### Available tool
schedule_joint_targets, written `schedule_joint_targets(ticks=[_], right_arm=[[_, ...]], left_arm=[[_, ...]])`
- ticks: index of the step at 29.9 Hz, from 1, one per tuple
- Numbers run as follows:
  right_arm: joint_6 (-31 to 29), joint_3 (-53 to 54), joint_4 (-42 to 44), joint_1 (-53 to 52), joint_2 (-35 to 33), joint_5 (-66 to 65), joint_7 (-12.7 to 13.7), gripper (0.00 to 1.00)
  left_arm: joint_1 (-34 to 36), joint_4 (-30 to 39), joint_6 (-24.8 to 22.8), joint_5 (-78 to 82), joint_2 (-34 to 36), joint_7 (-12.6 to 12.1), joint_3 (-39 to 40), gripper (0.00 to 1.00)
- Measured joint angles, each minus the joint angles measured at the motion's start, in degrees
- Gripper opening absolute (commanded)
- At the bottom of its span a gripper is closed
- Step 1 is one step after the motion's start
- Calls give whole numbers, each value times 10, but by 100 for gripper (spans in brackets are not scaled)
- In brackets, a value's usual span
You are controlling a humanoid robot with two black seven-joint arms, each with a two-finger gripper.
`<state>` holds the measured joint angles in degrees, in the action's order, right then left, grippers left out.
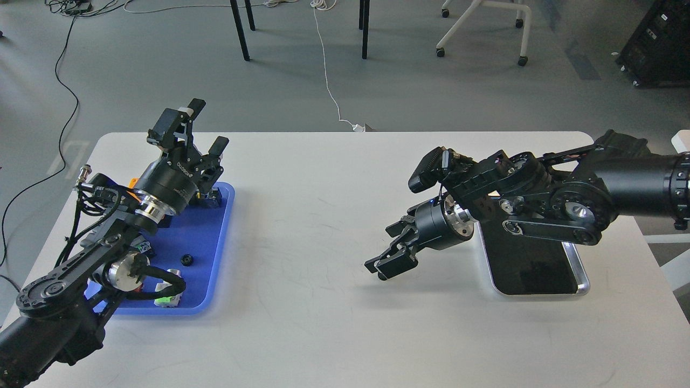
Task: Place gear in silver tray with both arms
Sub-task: 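Lower the right gripper and grasp the black gear on the table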
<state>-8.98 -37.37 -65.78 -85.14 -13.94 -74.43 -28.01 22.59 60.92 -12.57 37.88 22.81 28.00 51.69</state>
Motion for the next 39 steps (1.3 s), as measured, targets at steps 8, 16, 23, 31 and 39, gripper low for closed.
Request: schedule_joint_targets(ticks=[8,16,23,31,39], right_arm=[[49,-83,28,-4,58,1,0,85],[69,-105,31,-3,63,2,0,66],[74,-117,48,6,77,2,0,66],[78,-120,61,13,95,3,0,60],[79,-132,76,19,107,4,0,57]], left_arm=[[0,0,0,1,0,0,4,98],[0,1,0,1,0,0,6,98],[0,1,0,1,0,0,6,98],[0,1,0,1,-1,0,6,98],[0,1,0,1,-1,0,7,98]])
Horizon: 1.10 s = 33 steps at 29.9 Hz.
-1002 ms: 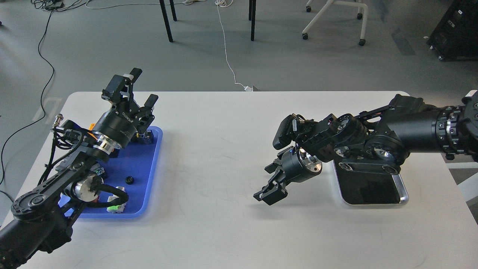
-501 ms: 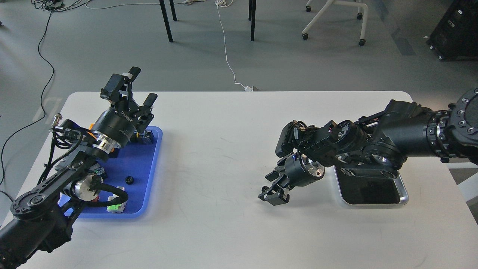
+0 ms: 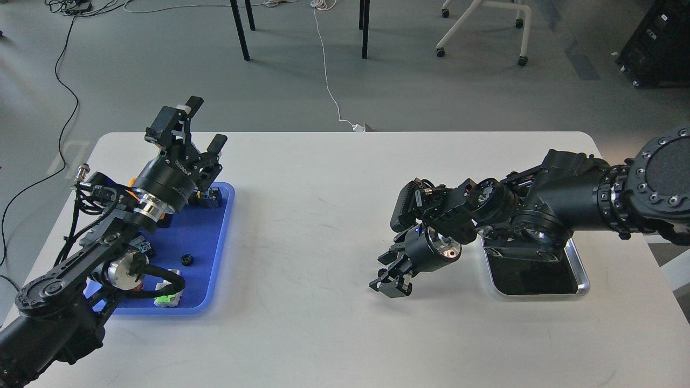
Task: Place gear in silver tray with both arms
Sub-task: 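Lower the right gripper and grasp the black gear on the table, then carry the gear into the silver tray and open the right gripper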
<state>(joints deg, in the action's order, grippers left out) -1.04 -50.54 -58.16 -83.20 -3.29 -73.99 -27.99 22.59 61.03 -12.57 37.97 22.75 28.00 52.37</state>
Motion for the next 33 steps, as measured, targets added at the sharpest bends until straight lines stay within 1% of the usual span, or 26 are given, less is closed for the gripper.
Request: schedule_joint_targets(ticks=[3,8,10,13,24,27,33], right_arm=[[3,-1,1,0,2,0,0,48],[3,-3,1,1,3,1,0,22],[3,-4,2,1,3,1,0,17],[4,-9,2,1,4,1,0,15],[3,-6,-1,-12,-4,6,0,15],[3,-2,-4,-42,-31,7,0,15],[3,-10,-9,-77,-121,-10,0,16]], left_arm=[[0,0,0,0,0,0,0,98],[0,0,0,0,0,0,0,98],[0,0,0,0,0,0,0,98],[0,0,0,0,0,0,0,98],[0,0,0,0,0,0,0,98],[0,0,0,0,1,0,1,98],[0,0,0,0,2,0,2,98]])
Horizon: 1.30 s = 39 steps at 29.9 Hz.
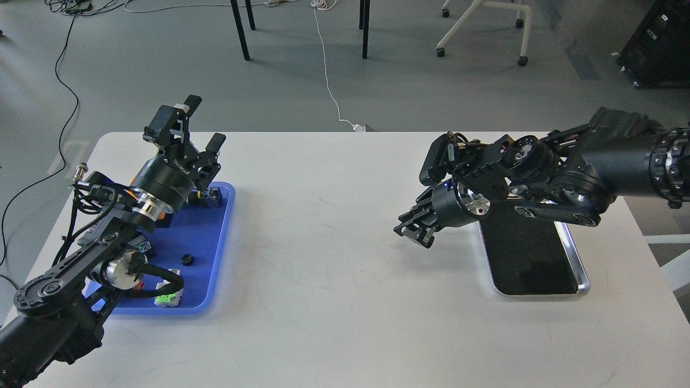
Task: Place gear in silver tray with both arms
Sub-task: 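Carry the gear into the silver tray and open the right gripper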
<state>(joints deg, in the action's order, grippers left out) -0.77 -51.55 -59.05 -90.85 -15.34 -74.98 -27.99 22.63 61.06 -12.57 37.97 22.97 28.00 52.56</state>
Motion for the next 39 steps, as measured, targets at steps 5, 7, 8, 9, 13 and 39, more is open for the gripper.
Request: schedule_joint_targets(ticks=[5,7,8,9,13,39], right_arm=[[0,-8,0,6,-76,-32,0,16],[0,-13,3,16,-96,-39,0,16],[0,-16,4,21,-105,-43,0,16],[0,-19,5,25,-113,-46,0,16],[2,-25,8,43,-139,-52,0,16],[9,-31,38,111,-163,-52,0,94]], left_arm=[[0,0,-1,0,1,0,0,98],[0,0,-1,0,2,0,0,98],[0,0,-1,0,2,0,0,98],[0,0,-1,0,2,0,0,98],[1,0,-1,0,2,0,0,98],[1,4,-1,1,2,0,0,98]])
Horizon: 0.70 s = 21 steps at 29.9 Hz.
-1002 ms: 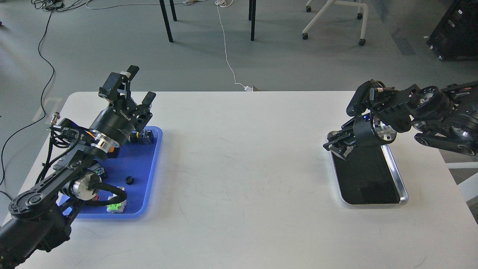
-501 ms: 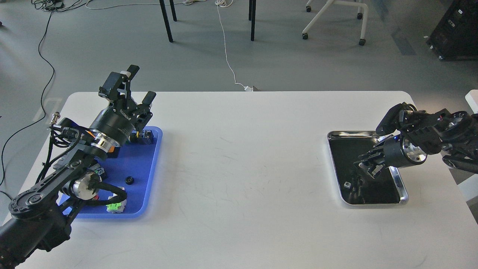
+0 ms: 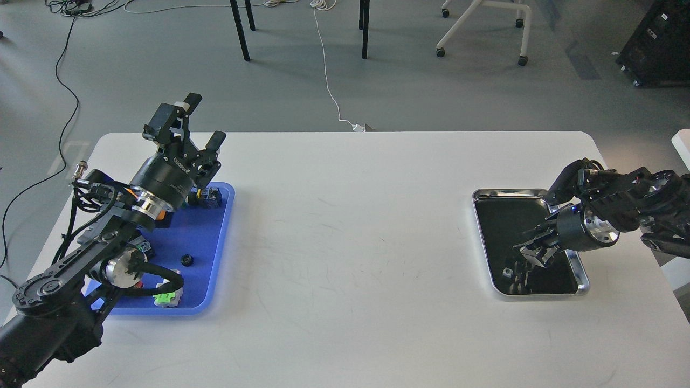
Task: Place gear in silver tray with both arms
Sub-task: 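Carry the gear into the silver tray and open the right gripper, then lift the right gripper away from the silver tray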
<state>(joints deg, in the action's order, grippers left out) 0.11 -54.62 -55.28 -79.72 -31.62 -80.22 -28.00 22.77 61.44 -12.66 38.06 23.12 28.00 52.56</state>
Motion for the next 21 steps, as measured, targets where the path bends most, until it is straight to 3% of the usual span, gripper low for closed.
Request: schedule_joint_targets(ticks=[7,21], right_arm=[[16,45,-16,-8,-45,16,0,96],[15,440,-22,198,-62,261,0,97]], left_arm=[[0,0,0,0,2,0,0,98],[-2,0,1,0,2,0,-1,98]])
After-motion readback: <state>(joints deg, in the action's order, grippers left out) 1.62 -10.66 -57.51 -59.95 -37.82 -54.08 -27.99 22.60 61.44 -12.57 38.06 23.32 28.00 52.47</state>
